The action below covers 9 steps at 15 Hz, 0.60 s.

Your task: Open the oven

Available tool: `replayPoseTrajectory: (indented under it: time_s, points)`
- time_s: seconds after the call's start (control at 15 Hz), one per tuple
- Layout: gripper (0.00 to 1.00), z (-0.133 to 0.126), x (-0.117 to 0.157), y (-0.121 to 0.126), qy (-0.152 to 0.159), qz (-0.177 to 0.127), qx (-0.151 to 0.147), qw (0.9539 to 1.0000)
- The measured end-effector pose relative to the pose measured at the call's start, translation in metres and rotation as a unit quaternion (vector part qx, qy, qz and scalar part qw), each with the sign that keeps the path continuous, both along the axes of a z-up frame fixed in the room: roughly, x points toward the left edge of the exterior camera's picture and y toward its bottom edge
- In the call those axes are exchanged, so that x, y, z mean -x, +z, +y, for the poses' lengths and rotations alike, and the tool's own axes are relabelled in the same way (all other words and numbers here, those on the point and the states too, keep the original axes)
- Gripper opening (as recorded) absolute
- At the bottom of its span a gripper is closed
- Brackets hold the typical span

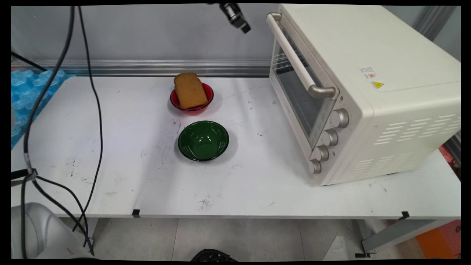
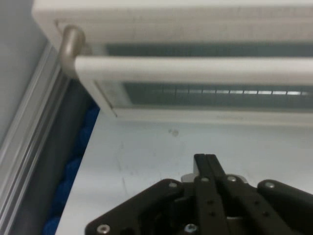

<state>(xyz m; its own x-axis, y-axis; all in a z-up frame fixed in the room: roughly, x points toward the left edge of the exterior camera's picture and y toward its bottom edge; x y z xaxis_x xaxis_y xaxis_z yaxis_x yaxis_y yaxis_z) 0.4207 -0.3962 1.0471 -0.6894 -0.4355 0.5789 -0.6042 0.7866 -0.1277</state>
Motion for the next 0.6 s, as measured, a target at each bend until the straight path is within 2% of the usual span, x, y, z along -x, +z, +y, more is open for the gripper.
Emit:
replayPoseTrajectory:
  time_s: [0.6]
  points:
    - [0.00, -0.026, 0.037, 0.016, -0.011, 0.030, -0.010, 0.9995]
